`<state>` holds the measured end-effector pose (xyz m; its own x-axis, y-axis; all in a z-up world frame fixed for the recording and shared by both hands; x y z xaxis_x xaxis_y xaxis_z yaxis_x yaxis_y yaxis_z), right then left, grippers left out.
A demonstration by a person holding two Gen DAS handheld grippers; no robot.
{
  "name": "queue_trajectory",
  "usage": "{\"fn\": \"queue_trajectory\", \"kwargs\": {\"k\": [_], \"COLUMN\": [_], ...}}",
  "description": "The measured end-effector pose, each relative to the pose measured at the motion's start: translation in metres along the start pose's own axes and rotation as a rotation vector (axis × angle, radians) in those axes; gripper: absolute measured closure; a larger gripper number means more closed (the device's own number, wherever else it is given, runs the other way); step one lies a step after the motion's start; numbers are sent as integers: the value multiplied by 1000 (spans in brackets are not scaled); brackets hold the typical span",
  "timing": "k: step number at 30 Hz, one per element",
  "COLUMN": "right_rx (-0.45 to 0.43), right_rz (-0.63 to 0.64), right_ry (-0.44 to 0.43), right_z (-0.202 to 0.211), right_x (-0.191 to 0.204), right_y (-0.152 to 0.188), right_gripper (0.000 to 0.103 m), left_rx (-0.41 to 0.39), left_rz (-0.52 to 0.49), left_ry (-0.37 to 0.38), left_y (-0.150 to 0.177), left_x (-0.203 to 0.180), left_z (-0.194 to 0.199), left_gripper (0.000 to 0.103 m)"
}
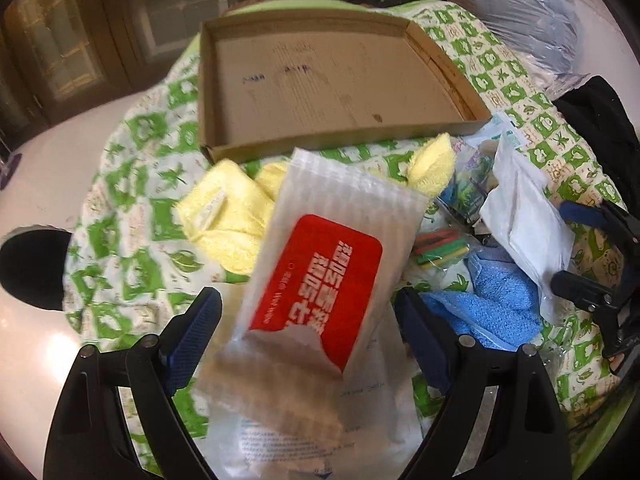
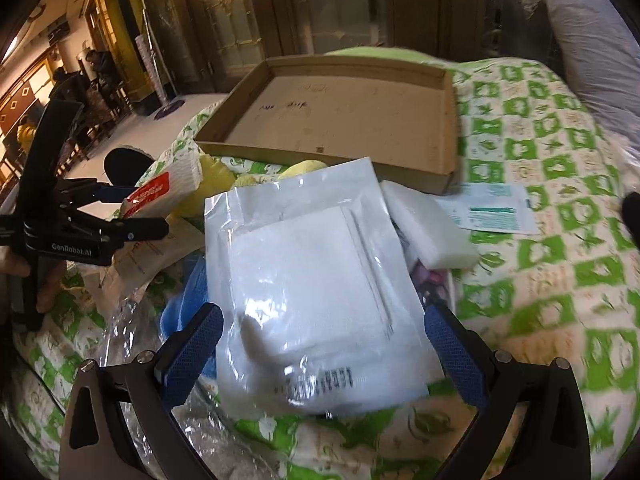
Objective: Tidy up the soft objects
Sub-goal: 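Grasp the white wet-wipe packet with red label using the left tool, then grasp the white gauze pack with the right tool while the left tool holds the wet-wipe packet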
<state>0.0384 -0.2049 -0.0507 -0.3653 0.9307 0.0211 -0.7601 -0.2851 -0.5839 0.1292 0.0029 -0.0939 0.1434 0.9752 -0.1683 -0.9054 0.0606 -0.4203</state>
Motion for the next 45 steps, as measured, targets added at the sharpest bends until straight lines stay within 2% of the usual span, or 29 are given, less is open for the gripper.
{"fn": "queue_trajectory", "kwargs": {"k": [3,4,5,9,18,23,25,28,29,30,37,45], "right_rx": [13,16,21,34,60,85,92,91,90,86,78,75], "right_rz": [9,13,16,30,67,102,120,143,146,145,122,85], "right_ry": [-14,-17,-21,-47,-61,-29,5,12,13,7,-22,-62], "right_z": [-12,-15,-19,-30,-41,-48,-50,-51,-51,-51,-44,-34], "right_x": [-3,-4,-4,-4,-1,3,4,9,9,10,3,-1], "right_y": [-7,-9,-11,-15,-19,-21,-22,-23,-23,-23,-21,-21], "right_gripper": [0,0,0,0,0,1,4,8,12,16,26,47], "left_rx": [4,6,7,-17,-17,-18,-18,-20,-18,-17,-15,-22], "left_rz": [-9,-13,-18,-10,3,10,12,7,6,5,0,0], "left_ry": [-17,-20,-22,-7,-10,-14,-18,-25,-27,-27,-31,-30], "left_y": [3,4,5,3,1,-2,-2,-3,-3,-2,0,3], "left_x": [-1,-2,-3,-5,-10,-10,-10,-11,-11,-11,-11,-10], "left_z": [-7,-8,-8,-6,-5,-7,-8,-9,-10,-10,-11,-11], "left_gripper": [19,32,49,55,56,56,56,57,57,57,57,56]}}
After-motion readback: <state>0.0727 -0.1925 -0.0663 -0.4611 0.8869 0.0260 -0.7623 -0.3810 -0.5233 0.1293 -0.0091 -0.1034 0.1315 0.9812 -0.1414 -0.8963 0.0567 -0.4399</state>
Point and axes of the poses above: each gripper's, at about its wrist camera, not at the fingertips, and z roughly against the way its jaws point, x to its left, y to its underside, the point moved 8 cm from there along -z, roughly the way its jaws point, and after that the axes turned 12 degrees about z, right-handed, at the moved point
